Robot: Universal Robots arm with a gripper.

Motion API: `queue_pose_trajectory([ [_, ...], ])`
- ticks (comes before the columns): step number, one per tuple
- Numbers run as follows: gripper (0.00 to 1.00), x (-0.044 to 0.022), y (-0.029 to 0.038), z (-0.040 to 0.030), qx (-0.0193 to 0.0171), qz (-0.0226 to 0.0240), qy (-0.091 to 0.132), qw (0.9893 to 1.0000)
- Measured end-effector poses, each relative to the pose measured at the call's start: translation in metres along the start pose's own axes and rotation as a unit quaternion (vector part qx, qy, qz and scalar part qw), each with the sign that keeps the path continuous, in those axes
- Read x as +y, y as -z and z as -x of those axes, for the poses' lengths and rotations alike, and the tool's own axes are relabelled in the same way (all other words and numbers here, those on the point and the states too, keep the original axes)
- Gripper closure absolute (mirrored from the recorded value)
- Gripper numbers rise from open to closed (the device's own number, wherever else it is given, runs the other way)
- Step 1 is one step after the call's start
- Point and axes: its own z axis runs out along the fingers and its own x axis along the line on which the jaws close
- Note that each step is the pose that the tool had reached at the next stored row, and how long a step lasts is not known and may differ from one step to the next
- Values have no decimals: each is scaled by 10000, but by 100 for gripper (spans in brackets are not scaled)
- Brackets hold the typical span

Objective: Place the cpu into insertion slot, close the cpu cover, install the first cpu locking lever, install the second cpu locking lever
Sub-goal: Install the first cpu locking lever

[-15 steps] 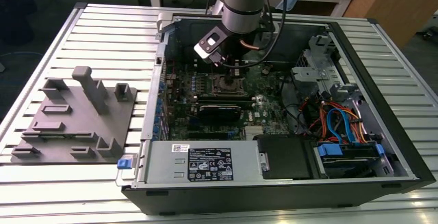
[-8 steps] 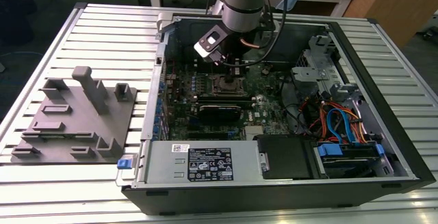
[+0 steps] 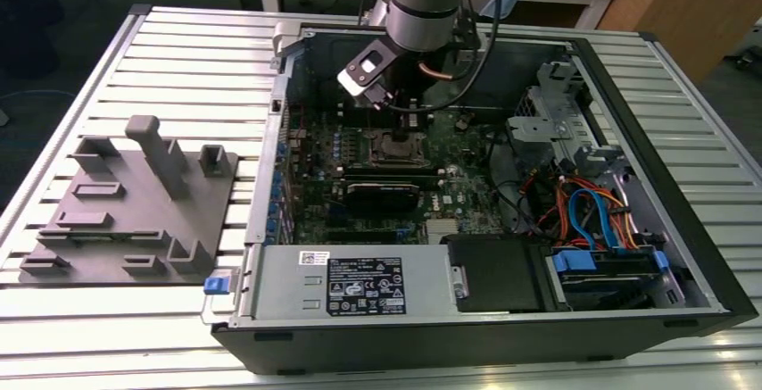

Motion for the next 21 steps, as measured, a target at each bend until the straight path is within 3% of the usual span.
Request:
queue_pose_trajectory([
  [9, 89, -1, 135, -2, -8, 0, 0, 10000],
  [21, 89, -3, 305, -4, -66, -3, -2, 10000],
])
